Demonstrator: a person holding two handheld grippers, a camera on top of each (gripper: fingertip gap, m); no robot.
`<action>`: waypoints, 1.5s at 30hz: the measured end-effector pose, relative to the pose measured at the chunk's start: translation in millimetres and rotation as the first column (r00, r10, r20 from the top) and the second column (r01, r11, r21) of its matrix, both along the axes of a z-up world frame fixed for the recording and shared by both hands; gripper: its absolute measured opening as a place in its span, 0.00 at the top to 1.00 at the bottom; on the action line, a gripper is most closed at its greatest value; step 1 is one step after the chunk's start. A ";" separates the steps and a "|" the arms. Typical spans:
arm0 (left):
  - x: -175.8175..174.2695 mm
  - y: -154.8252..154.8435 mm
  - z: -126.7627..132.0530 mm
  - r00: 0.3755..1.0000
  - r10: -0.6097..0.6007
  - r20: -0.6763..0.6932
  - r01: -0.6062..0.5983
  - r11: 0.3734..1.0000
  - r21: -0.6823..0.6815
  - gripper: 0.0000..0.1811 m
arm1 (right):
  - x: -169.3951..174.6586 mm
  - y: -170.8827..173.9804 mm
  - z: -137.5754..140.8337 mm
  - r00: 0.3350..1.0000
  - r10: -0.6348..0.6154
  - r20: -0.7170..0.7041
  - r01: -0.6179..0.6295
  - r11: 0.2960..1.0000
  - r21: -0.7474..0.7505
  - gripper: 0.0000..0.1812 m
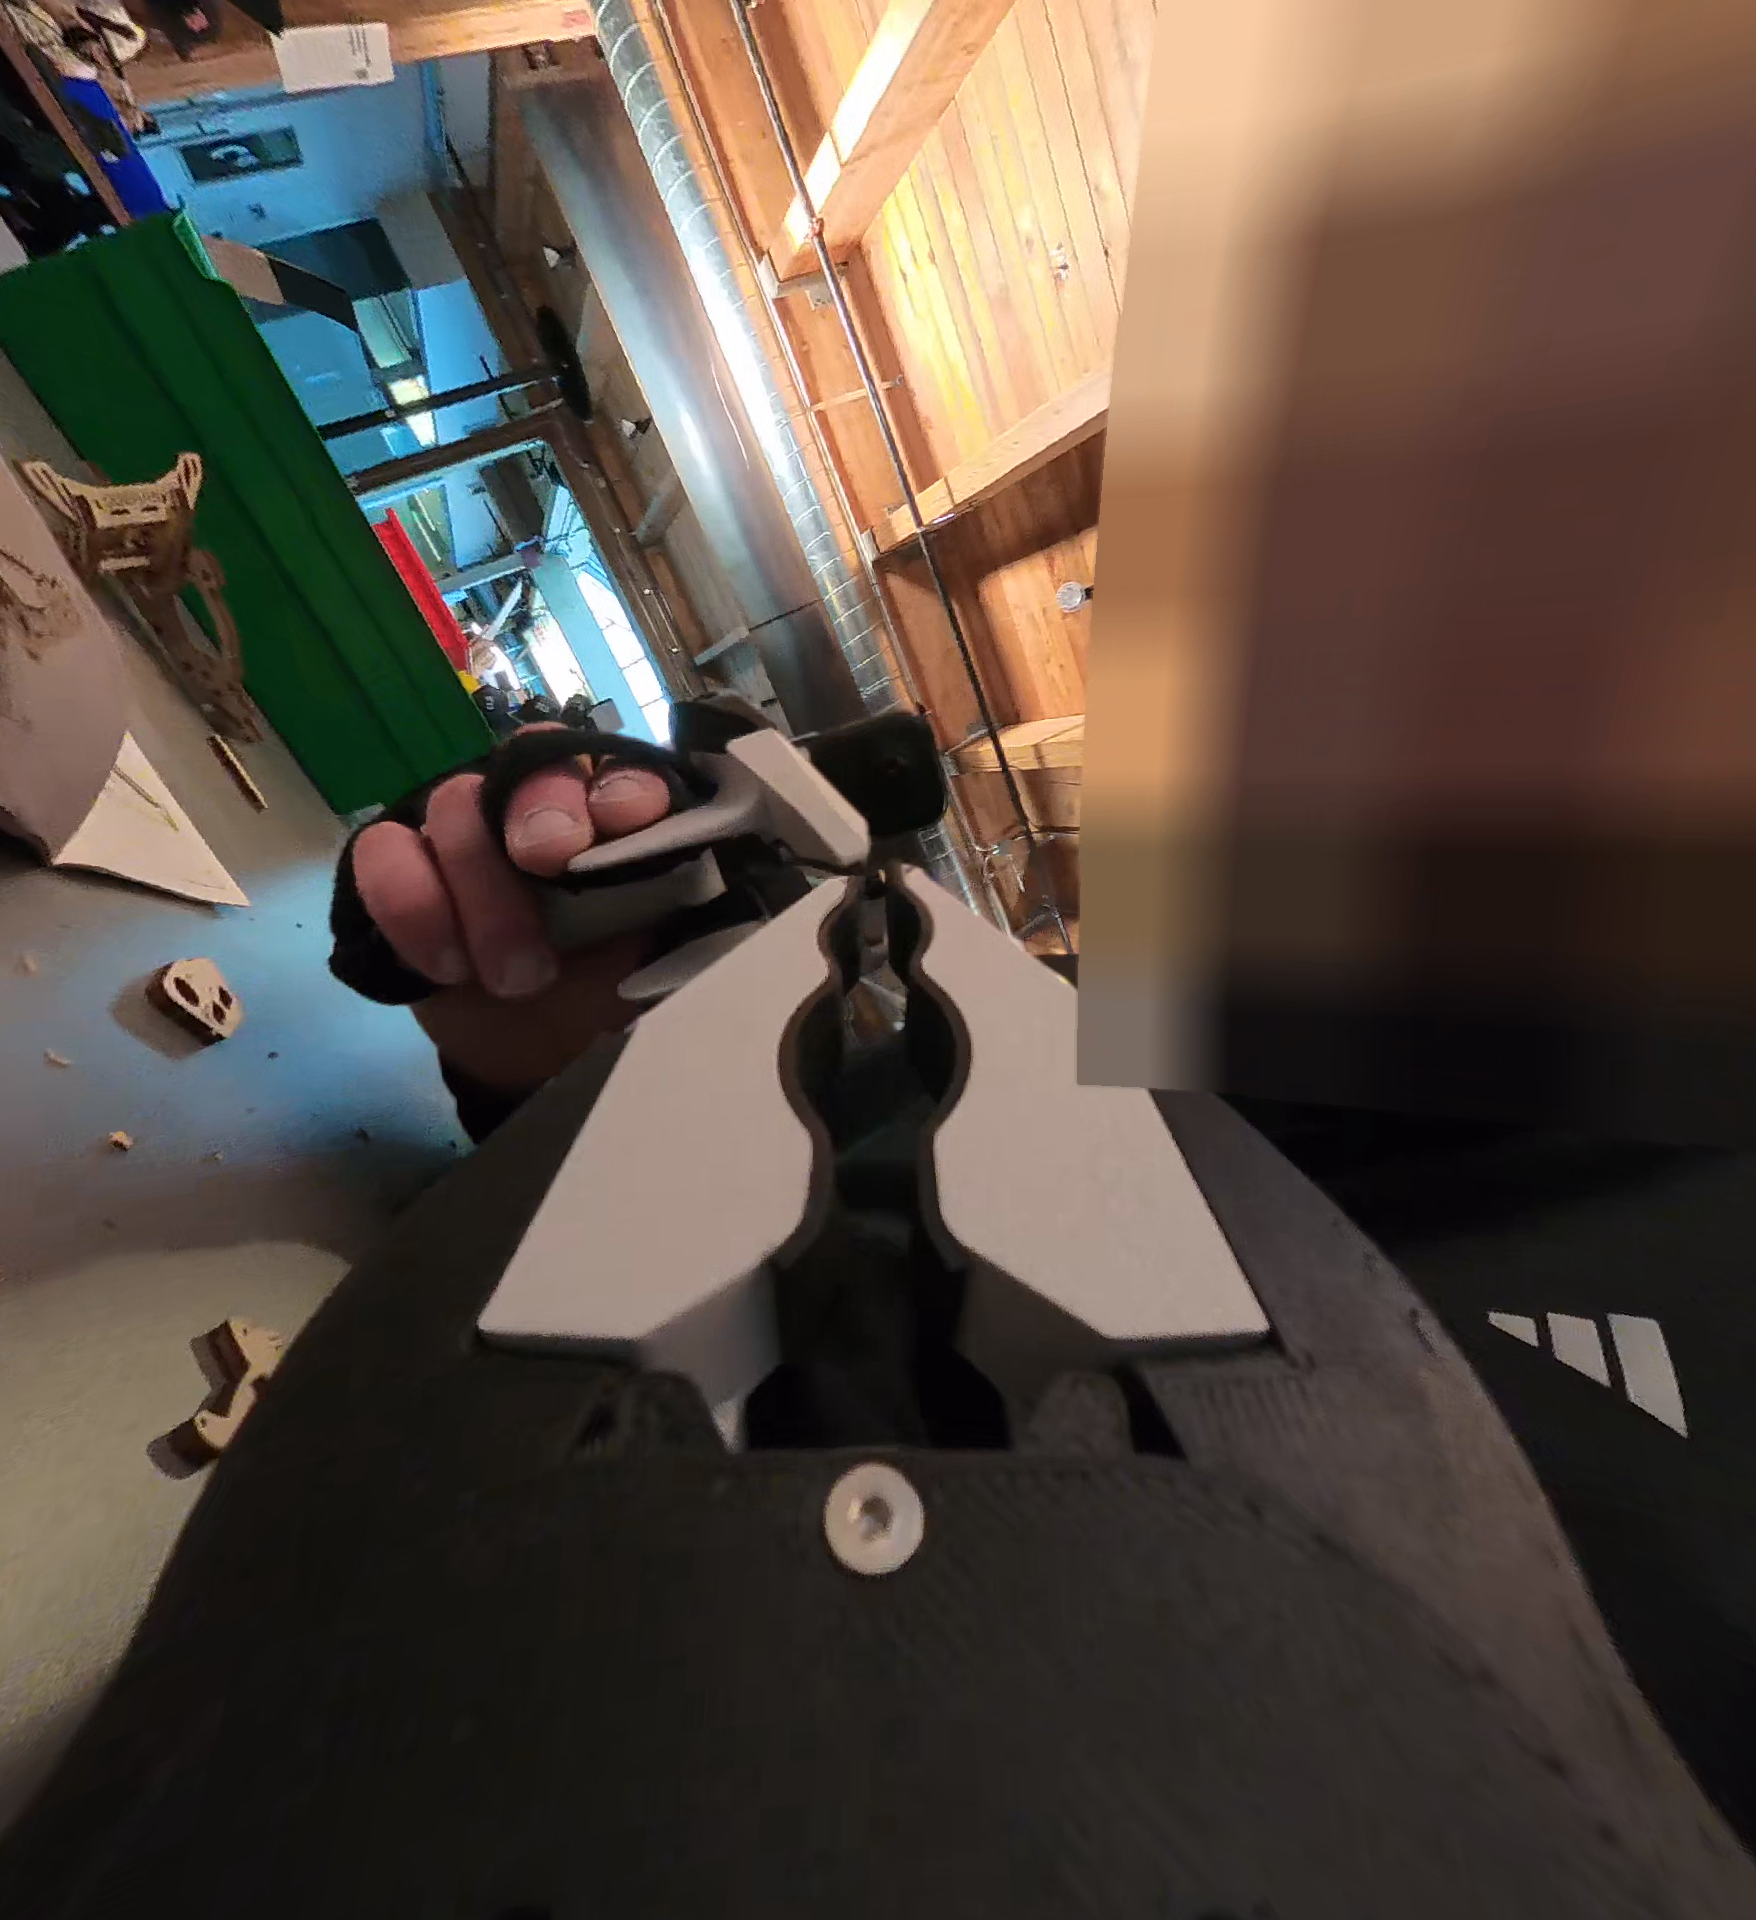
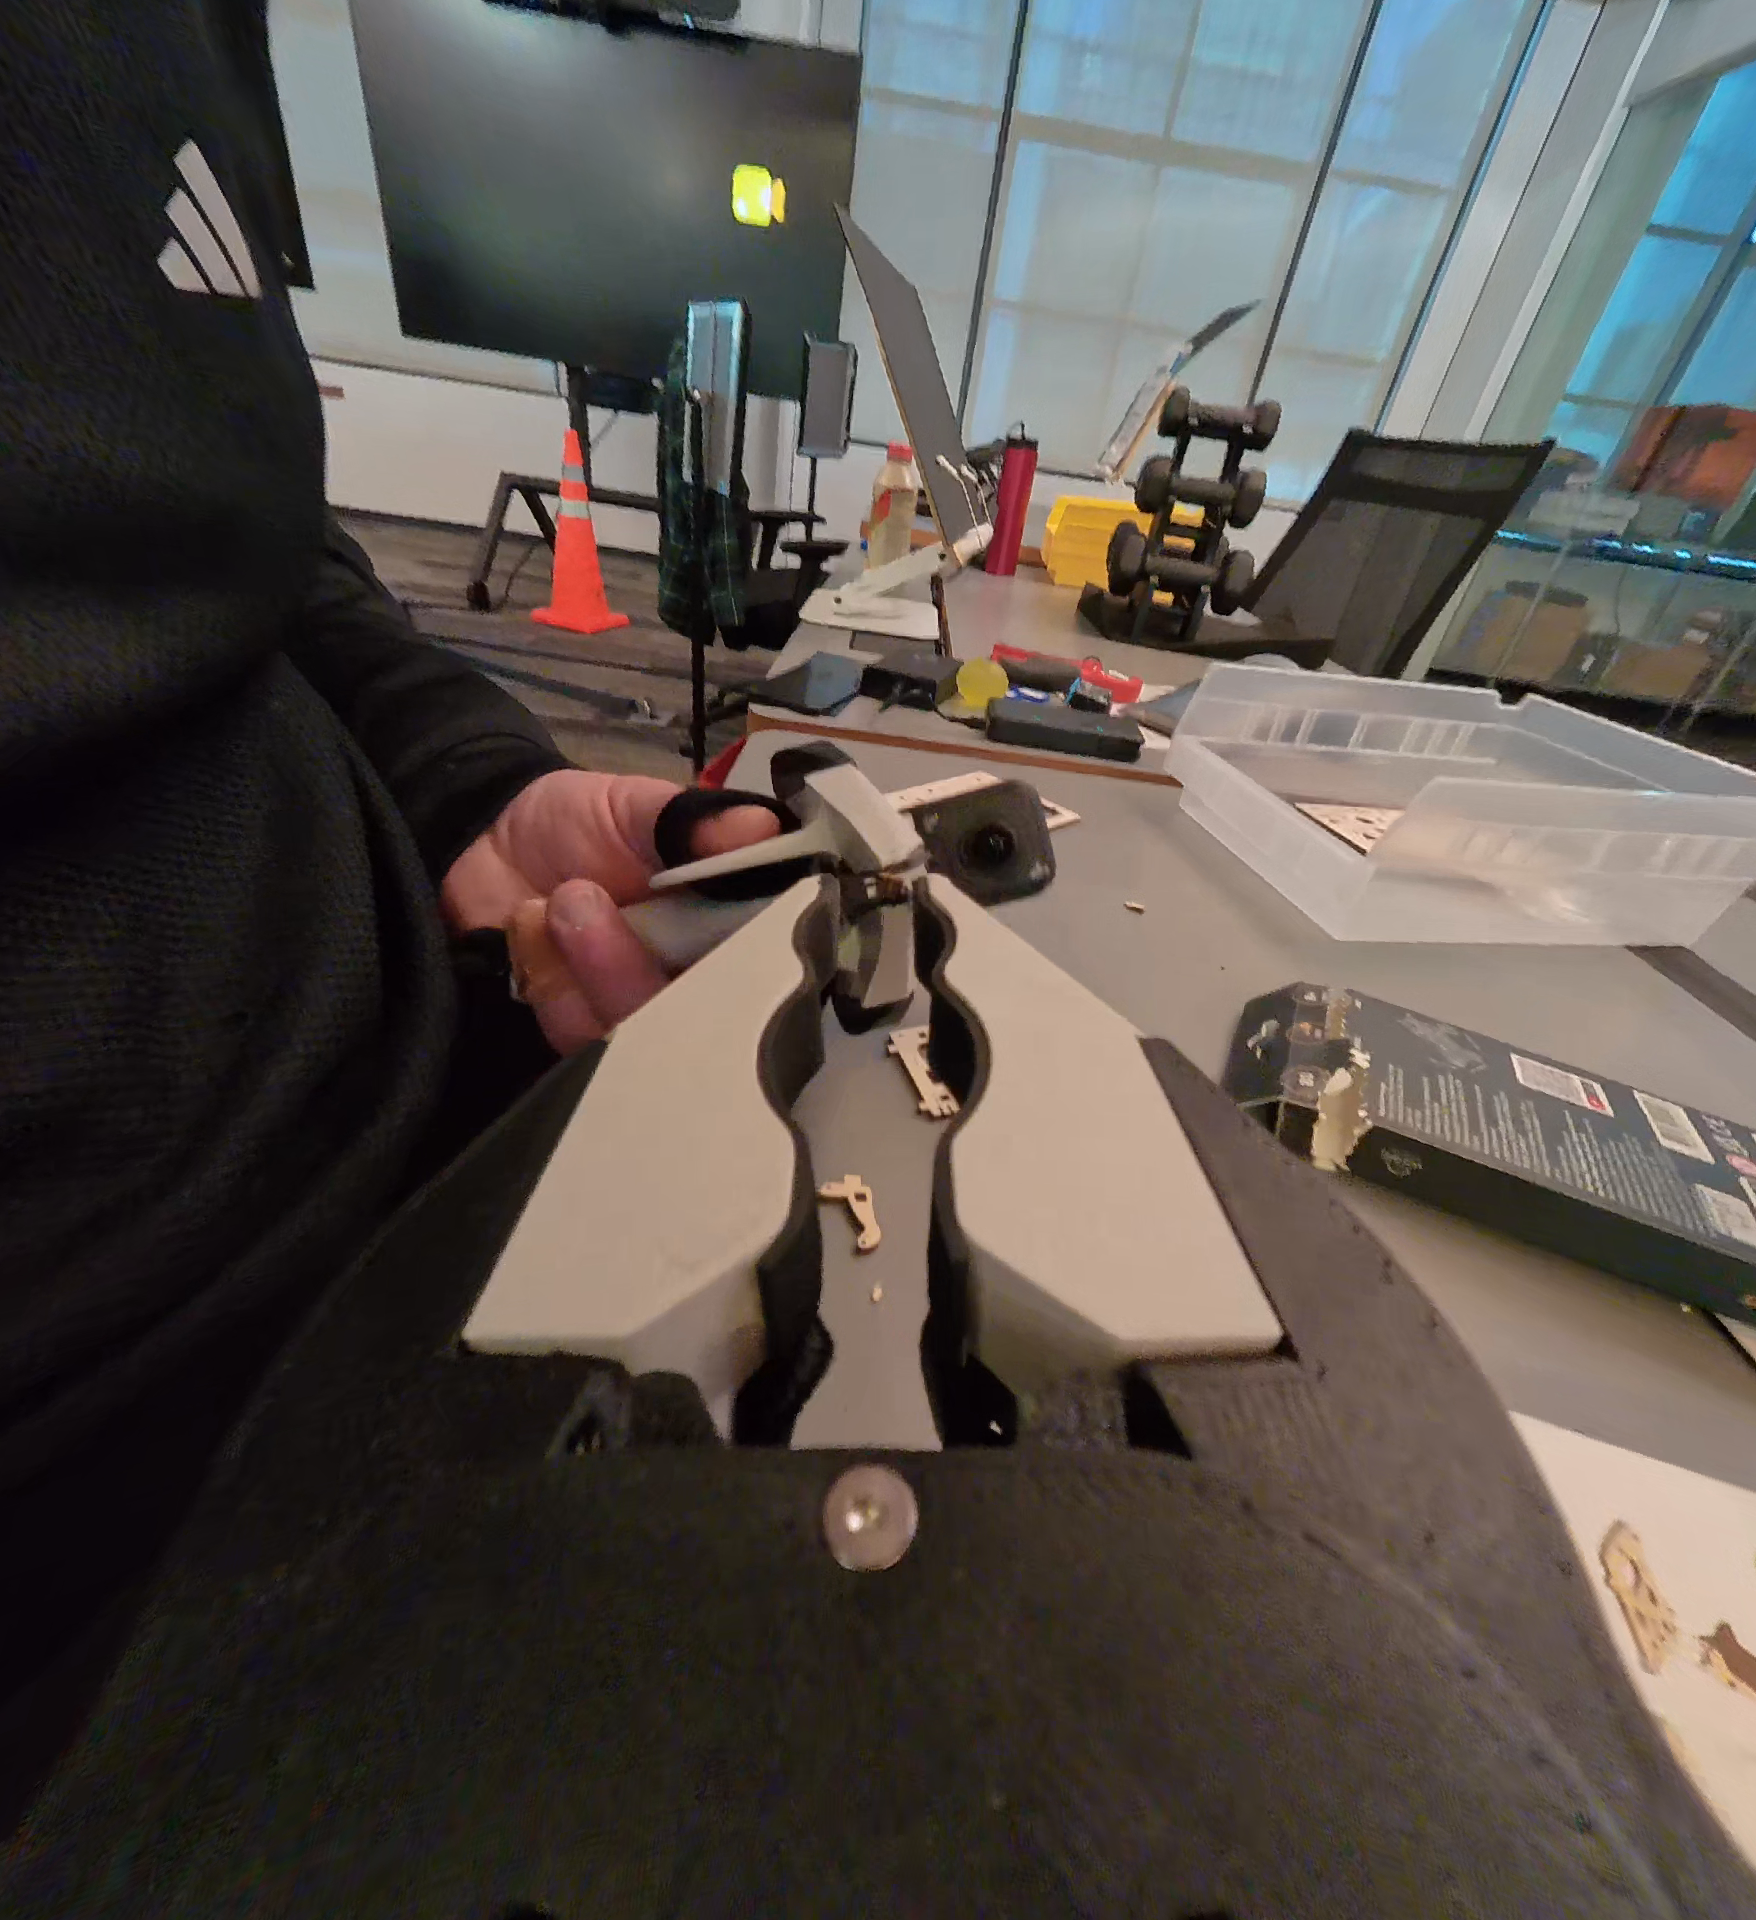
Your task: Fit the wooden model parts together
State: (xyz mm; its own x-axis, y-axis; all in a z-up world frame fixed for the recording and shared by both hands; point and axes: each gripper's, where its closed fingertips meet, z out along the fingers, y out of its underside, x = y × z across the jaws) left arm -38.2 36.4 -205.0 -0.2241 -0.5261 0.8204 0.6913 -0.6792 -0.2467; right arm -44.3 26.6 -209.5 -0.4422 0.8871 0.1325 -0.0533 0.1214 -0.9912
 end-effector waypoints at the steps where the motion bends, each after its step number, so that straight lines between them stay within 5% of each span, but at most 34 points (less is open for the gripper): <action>1: 1.6 0.4 -2.1 0.999 0.003 -0.033 -0.004 1.000 -0.005 0.99 | 1.1 1.0 -0.1 1.000 -0.011 0.007 0.011 1.000 0.011 0.94; 8: 4.2 1.0 -8.7 0.988 0.039 -0.149 -0.043 0.999 -0.018 0.99 | 1.4 3.2 -4.8 0.995 -0.065 0.073 0.059 0.995 0.082 0.99; 13: -7.6 -6.9 -23.4 0.902 0.118 -0.415 -0.137 0.990 -0.017 0.90 | 2.6 5.5 -17.1 0.989 -0.066 0.134 0.056 0.995 0.077 0.99; 18: -30.9 -21.2 -84.9 0.473 0.112 -0.874 -0.213 0.977 0.010 0.82 | 3.4 8.5 -48.8 0.962 -0.058 0.265 0.038 0.996 0.080 0.99; 26: -36.4 -21.0 -133.1 0.024 0.039 -0.999 -0.166 0.985 0.034 0.81 | -5.1 11.6 -83.2 0.909 -0.100 0.404 0.054 0.991 0.125 0.99; 32: -39.6 -13.2 -139.5 -0.120 0.049 -0.992 -0.160 0.985 0.068 0.94 | -13.2 11.5 -88.5 0.905 -0.107 0.411 0.048 0.987 0.151 0.99; 38: -40.0 -12.3 -139.6 -0.202 0.062 -0.977 -0.050 0.996 0.073 0.95 | -9.8 17.1 -84.9 0.913 -0.111 0.393 0.060 0.988 0.140 0.99; 43: -45.7 -13.3 -132.1 -0.221 0.083 -0.972 -0.061 0.993 0.099 0.96 | -6.9 20.9 -81.2 0.921 -0.115 0.373 0.071 0.989 0.129 0.99; 45: -42.9 -14.3 -128.2 -0.134 0.077 -0.988 -0.106 0.990 0.092 0.96 | -6.6 22.1 -78.7 0.925 -0.114 0.363 0.077 0.990 0.115 0.99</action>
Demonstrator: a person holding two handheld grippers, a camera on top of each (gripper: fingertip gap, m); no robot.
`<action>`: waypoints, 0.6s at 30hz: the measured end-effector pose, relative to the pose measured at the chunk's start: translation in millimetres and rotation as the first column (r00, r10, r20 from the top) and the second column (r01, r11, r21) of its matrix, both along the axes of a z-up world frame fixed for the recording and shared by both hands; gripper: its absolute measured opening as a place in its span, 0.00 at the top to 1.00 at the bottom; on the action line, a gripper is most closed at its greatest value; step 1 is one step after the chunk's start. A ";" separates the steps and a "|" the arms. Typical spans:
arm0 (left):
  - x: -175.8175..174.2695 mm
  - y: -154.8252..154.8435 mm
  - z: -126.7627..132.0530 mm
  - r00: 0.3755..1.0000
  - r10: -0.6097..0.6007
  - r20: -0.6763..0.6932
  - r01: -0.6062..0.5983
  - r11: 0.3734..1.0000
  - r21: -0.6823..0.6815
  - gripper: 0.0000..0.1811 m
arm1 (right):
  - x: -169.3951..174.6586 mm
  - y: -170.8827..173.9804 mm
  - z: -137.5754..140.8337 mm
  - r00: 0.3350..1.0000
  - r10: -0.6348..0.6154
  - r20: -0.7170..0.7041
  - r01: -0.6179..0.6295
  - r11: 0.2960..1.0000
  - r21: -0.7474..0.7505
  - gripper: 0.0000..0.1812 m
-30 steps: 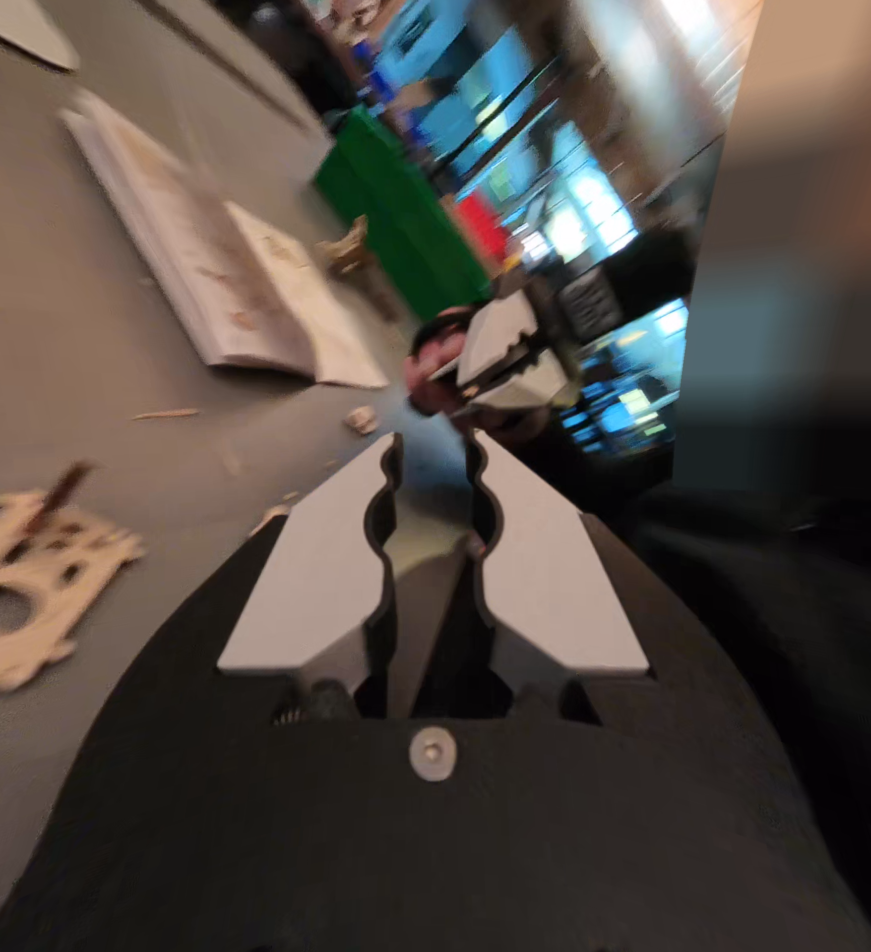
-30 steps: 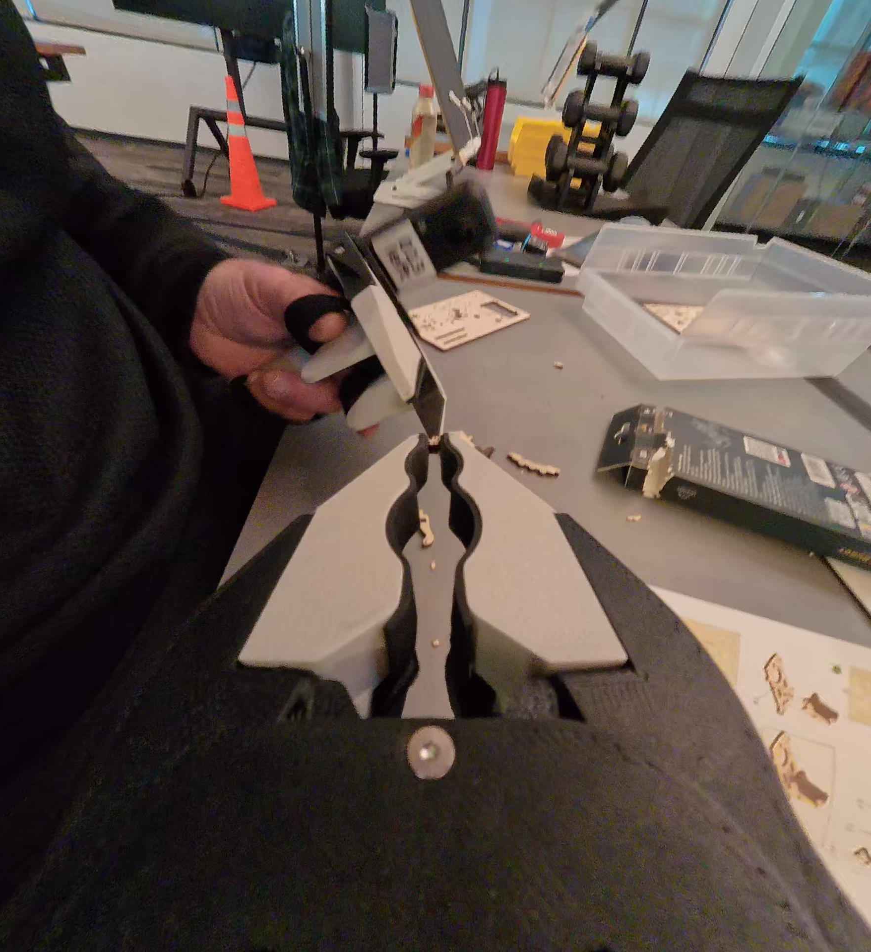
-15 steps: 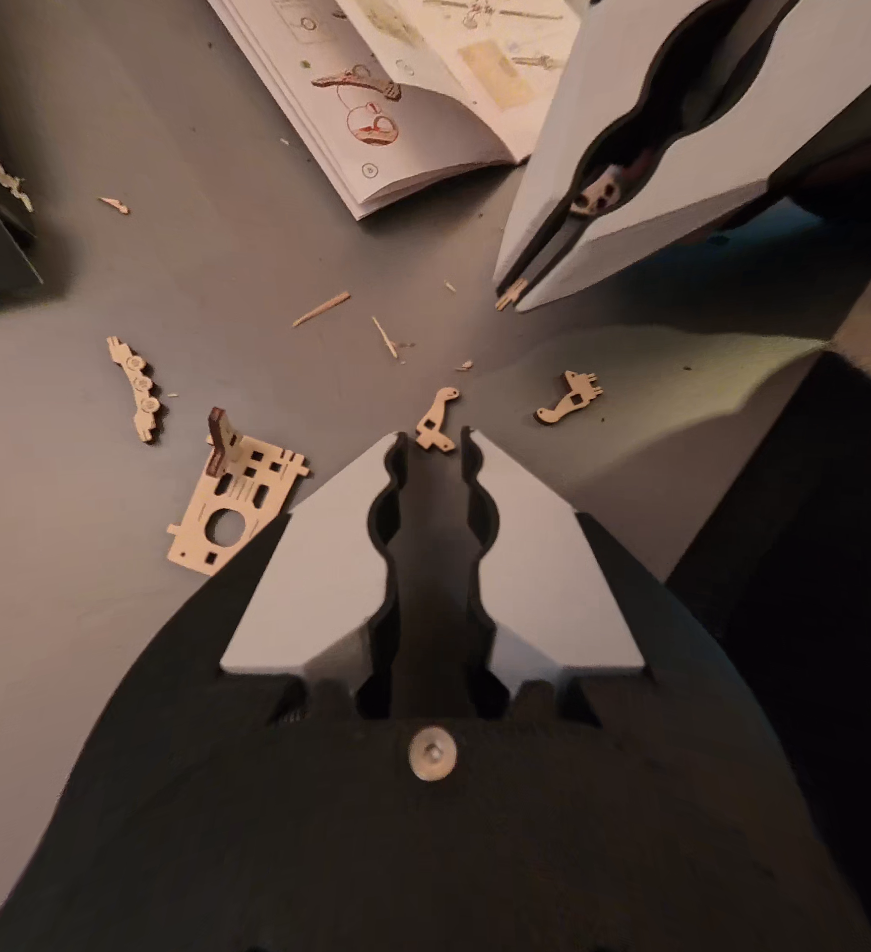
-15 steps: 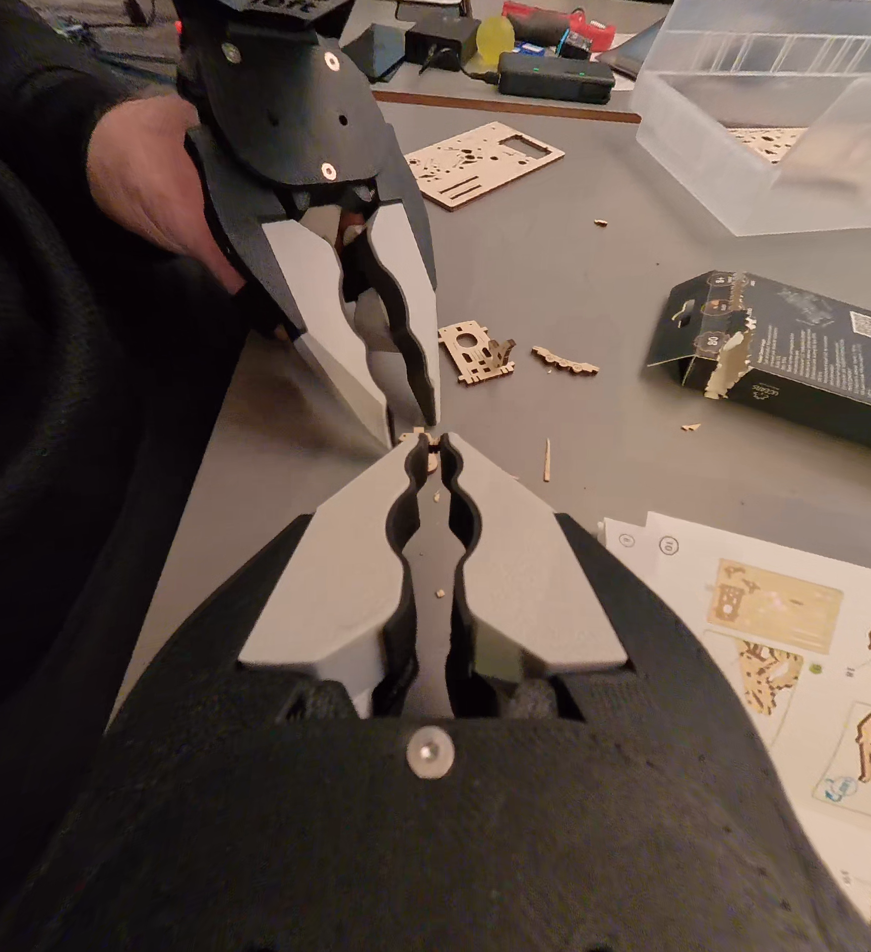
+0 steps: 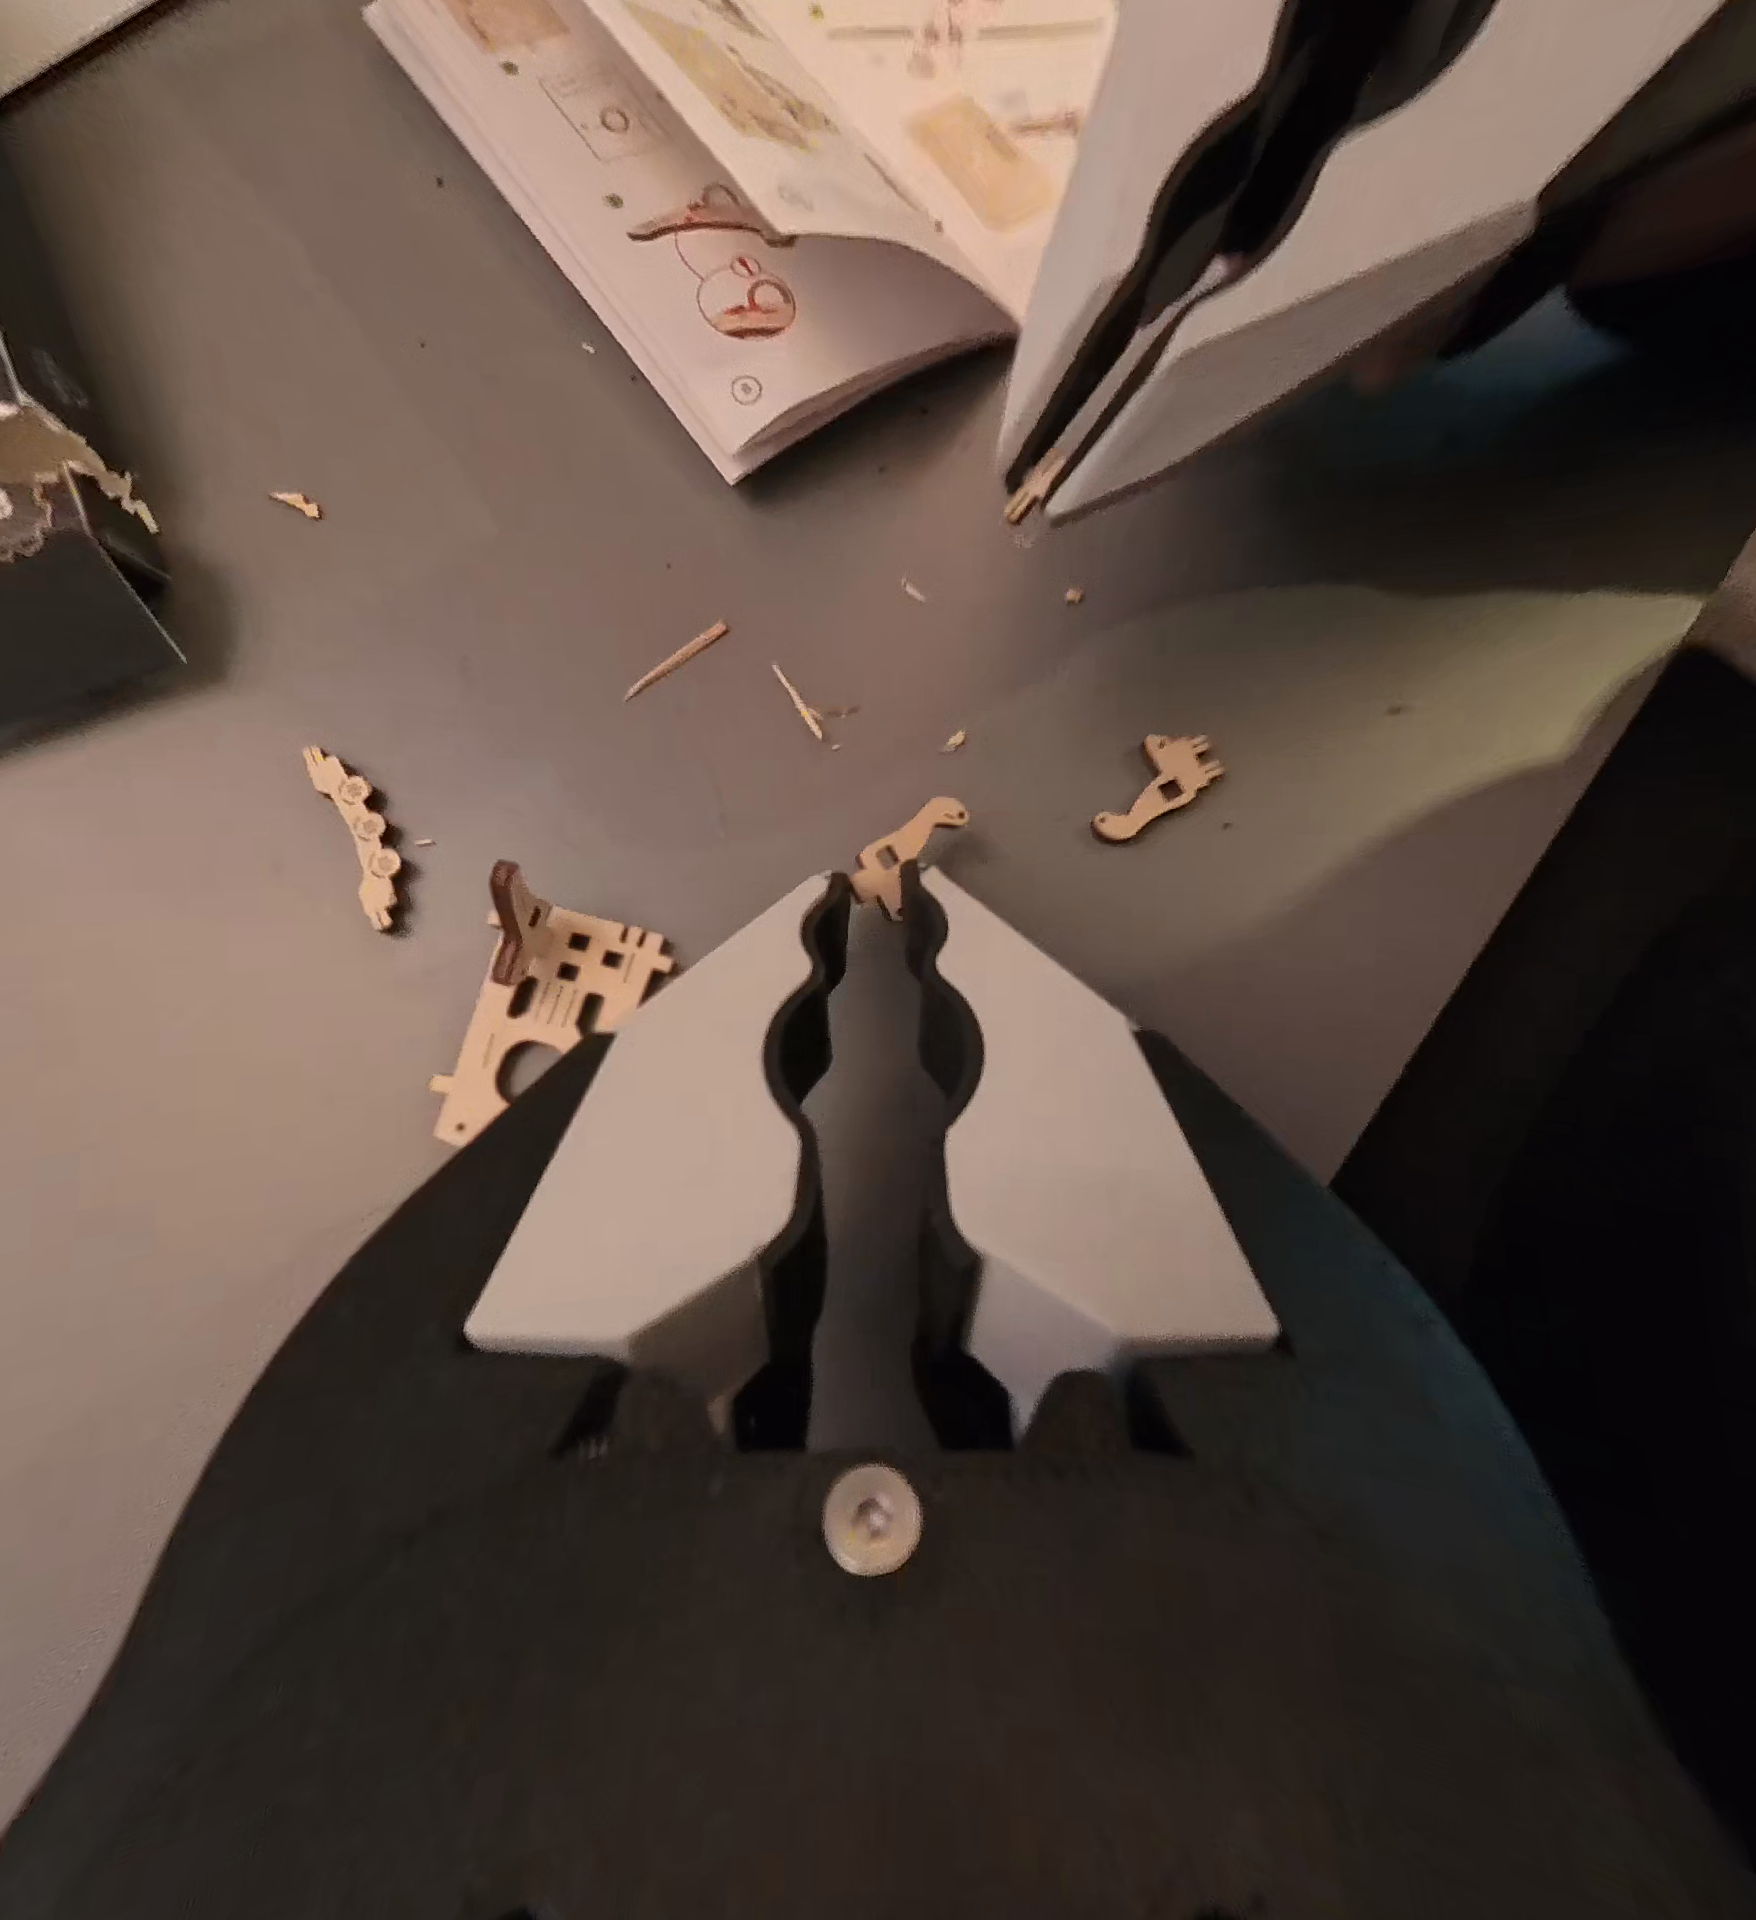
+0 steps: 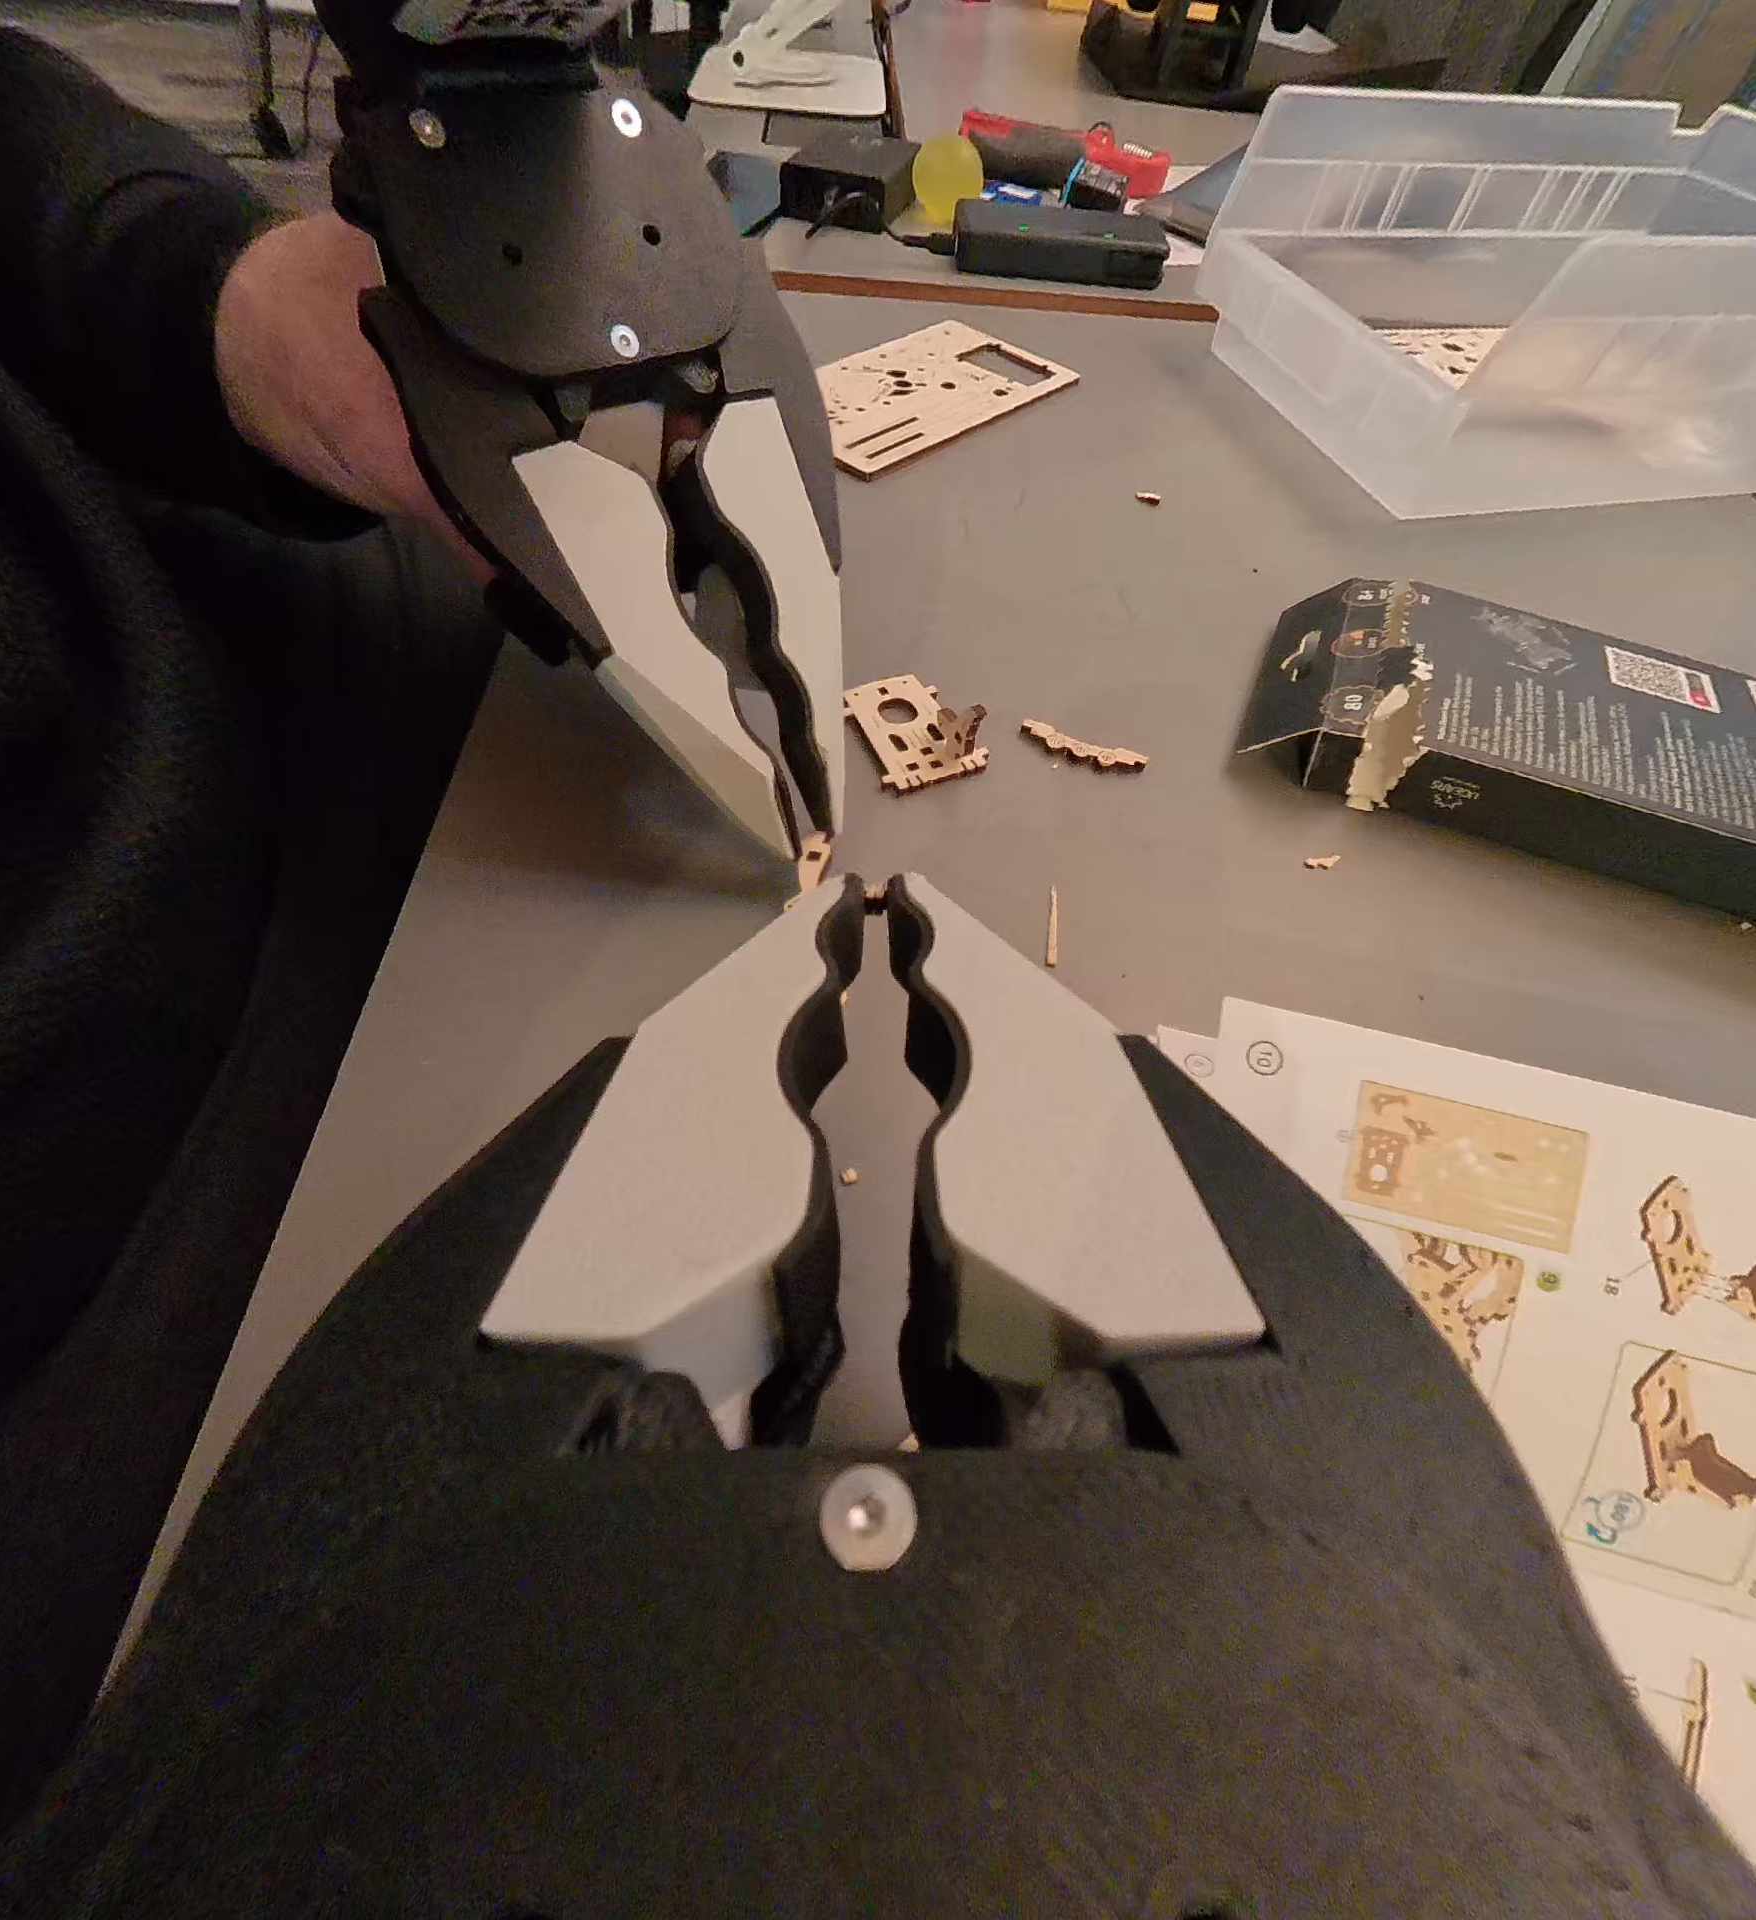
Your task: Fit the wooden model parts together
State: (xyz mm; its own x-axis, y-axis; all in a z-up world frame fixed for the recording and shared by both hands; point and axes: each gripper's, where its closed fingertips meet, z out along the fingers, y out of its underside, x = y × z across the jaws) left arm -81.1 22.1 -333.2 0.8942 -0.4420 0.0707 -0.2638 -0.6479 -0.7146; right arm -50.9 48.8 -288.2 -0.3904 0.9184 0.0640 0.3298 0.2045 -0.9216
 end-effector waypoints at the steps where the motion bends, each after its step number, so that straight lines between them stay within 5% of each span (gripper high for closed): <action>1: 1.6 -0.1 1.8 0.998 0.018 0.056 -0.018 1.000 -0.001 0.96 | 0.0 0.7 1.0 1.000 -0.001 -0.005 0.001 1.000 -0.005 0.99; 5: 5.6 -0.1 7.4 0.971 0.063 0.229 -0.057 0.998 -0.035 0.96 | 1.2 1.4 1.8 1.000 0.003 -0.011 -0.003 1.000 -0.002 0.99; 8: 12.0 3.0 25.7 0.861 0.102 0.498 -0.083 0.995 -0.060 0.96 | 1.8 -4.7 6.1 0.999 0.026 -0.042 -0.026 1.000 0.006 0.99; 13: 14.0 7.2 76.9 0.395 0.067 0.916 -0.052 0.997 -0.051 0.96 | -0.5 -12.0 28.5 0.988 0.028 -0.154 -0.030 0.999 -0.013 0.99; 16: 10.5 7.5 96.9 0.123 0.027 0.992 -0.024 0.999 -0.024 0.96 | -4.4 -17.7 47.1 0.972 0.028 -0.234 -0.036 0.999 -0.030 0.99; 18: 9.4 7.7 103.3 0.014 0.005 1.000 -0.023 1.000 -0.004 0.96 | -8.0 -19.7 62.0 0.956 0.011 -0.292 -0.033 0.997 -0.068 0.99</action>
